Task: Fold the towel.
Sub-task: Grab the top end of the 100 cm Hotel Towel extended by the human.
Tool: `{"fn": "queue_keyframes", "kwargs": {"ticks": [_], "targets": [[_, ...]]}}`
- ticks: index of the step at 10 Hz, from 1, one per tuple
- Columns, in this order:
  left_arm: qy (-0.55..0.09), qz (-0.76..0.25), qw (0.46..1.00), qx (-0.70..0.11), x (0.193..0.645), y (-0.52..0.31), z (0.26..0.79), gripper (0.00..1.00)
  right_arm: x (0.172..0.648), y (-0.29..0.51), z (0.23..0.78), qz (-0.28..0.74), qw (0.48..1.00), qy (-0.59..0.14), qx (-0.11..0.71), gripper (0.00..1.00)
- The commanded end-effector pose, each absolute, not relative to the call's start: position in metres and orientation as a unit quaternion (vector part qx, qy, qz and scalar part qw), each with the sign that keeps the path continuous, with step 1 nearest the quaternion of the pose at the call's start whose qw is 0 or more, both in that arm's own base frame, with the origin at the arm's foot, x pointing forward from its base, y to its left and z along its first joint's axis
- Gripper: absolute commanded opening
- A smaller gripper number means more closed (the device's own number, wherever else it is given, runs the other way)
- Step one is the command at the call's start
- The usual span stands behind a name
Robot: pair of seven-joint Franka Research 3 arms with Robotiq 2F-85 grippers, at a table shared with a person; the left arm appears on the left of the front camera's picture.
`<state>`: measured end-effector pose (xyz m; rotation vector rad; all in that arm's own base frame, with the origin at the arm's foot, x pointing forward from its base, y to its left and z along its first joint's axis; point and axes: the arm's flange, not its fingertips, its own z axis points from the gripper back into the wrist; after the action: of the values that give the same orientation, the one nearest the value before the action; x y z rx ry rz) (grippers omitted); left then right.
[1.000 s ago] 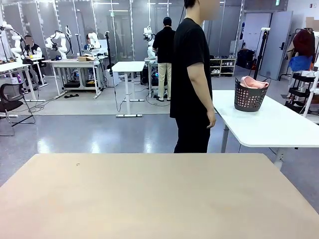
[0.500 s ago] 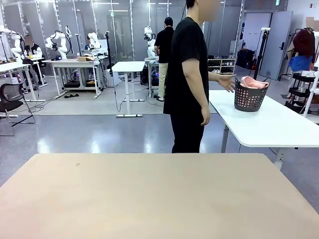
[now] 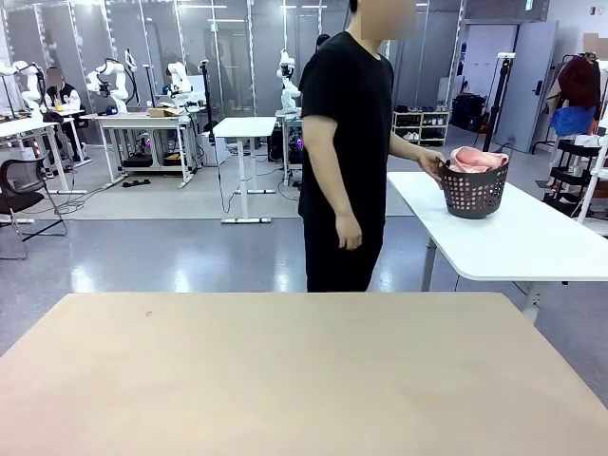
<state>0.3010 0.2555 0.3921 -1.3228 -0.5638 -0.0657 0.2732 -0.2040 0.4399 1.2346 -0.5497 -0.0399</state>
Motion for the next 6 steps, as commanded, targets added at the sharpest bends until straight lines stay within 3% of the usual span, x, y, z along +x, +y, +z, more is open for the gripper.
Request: {"fn": "queue_keyframes", "kwargs": {"ticks": [1,6], "targets": [[-0.257,-0.032,0.751,-0.608,0.2991,0.2562,0.3919,1.0,0.2732,-0.2059,0.4406,-0.015,0.775,-0.26,0.576,1.0],[-0.257,-0.032,0.751,-0.608,0.2991,0.2562,0.3919,1.0,0.2732,-0.2059,0.4406,-0.015,0.775,-0.26,0.576,1.0]]}}
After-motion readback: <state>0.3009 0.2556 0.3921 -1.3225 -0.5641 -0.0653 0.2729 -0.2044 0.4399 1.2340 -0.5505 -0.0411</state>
